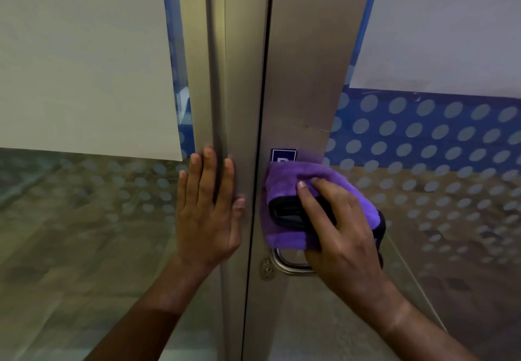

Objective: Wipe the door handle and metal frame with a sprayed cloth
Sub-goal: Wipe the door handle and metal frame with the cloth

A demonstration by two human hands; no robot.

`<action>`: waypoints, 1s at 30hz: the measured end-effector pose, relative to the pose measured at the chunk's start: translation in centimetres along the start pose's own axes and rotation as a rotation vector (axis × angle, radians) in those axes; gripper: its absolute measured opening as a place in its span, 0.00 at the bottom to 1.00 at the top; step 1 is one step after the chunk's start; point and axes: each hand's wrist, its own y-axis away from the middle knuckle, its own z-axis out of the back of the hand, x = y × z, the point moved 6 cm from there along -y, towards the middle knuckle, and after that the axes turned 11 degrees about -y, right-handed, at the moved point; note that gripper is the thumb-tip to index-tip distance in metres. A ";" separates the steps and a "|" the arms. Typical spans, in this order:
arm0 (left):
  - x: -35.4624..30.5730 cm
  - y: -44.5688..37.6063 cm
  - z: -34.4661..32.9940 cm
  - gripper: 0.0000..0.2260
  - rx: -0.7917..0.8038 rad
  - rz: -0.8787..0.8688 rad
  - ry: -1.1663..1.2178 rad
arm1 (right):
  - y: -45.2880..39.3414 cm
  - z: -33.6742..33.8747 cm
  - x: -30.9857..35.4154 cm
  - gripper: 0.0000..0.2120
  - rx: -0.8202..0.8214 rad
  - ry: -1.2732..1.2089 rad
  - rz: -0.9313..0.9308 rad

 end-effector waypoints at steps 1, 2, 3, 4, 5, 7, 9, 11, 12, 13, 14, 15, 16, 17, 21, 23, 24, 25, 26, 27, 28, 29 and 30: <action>0.0 0.0 -0.1 0.30 -0.001 0.002 -0.003 | 0.3 -0.1 0.1 0.22 0.038 0.002 0.036; 0.0 0.0 -0.1 0.30 0.002 0.004 -0.004 | 0.7 -0.3 0.0 0.18 0.083 -0.002 0.065; 0.0 0.0 -0.2 0.30 0.005 0.004 -0.002 | 0.9 -0.4 0.0 0.19 0.123 -0.008 0.082; 0.0 0.0 -0.2 0.30 0.006 0.002 0.001 | 1.1 -0.5 0.0 0.21 0.163 -0.014 0.099; 0.1 0.0 -0.3 0.30 0.008 -0.003 0.003 | 1.2 -0.5 -0.1 0.21 0.189 -0.017 0.108; 0.1 0.0 -0.2 0.30 0.015 -0.005 0.003 | 1.4 -0.3 -0.4 0.19 0.173 -0.024 0.100; 0.1 0.0 -0.2 0.30 0.018 -0.007 0.003 | 1.1 0.2 -0.6 0.19 0.085 -0.051 0.033; 0.1 0.0 -0.1 0.31 0.019 -0.008 0.005 | 0.2 0.4 -0.6 0.18 -0.040 -0.071 -0.037; 0.1 -0.1 -0.1 0.30 0.021 -0.009 0.004 | -0.4 0.3 -0.4 0.15 -0.083 -0.074 -0.055; 0.1 0.0 -0.2 0.30 0.022 -0.009 0.004 | -0.9 -0.2 -0.1 0.13 -0.097 -0.072 -0.055; 0.2 0.0 -0.2 0.29 0.025 -0.010 0.009 | -1.1 -0.7 0.4 0.13 -0.080 -0.071 -0.035; 0.2 0.1 -0.2 0.29 0.025 -0.010 0.017 | -1.1 -1.1 0.7 0.14 -0.038 -0.069 0.002; 0.2 0.1 -0.2 0.29 0.022 -0.009 0.018 | -0.7 -1.5 0.9 0.14 0.027 -0.064 0.049; 0.1 0.1 -0.2 0.29 0.020 -0.006 0.013 | -0.1 -1.8 0.7 0.14 0.111 -0.053 0.095; 0.1 0.0 -0.2 0.30 0.025 -0.012 0.007 | 1.7 -1.0 -1.4 0.14 0.283 -0.021 0.094; 0.2 0.0 -0.2 0.31 0.033 -0.007 0.011 | 1.1 0.0 -1.9 0.14 0.162 -0.029 0.040; 0.1 0.0 -0.1 0.31 0.030 -0.005 0.014 | 0.5 0.4 -1.9 0.15 0.072 -0.036 0.020; 0.1 0.0 -0.1 0.31 0.028 -0.004 0.014 | -0.1 0.8 -1.8 0.15 -0.013 -0.044 0.000; 0.0 0.0 -0.1 0.31 0.031 -0.003 0.015 | -0.8 0.8 -1.6 0.15 -0.078 -0.054 -0.017; 0.0 -0.1 -0.1 0.31 0.035 -0.001 0.016 | -1.3 0.7 -1.4 0.15 -0.116 -0.065 -0.025; 0.0 -0.1 -0.1 0.31 0.033 0.001 0.019 | -1.6 0.3 -0.9 0.14 -0.124 -0.070 -0.020; 0.0 -0.1 0.0 0.30 0.026 0.002 0.021 | -1.6 -0.1 -0.5 0.12 -0.100 -0.067 0.002; 0.0 -0.1 0.0 0.30 0.019 0.005 0.018 | -1.4 -0.7 -0.1 0.11 -0.047 -0.061 0.043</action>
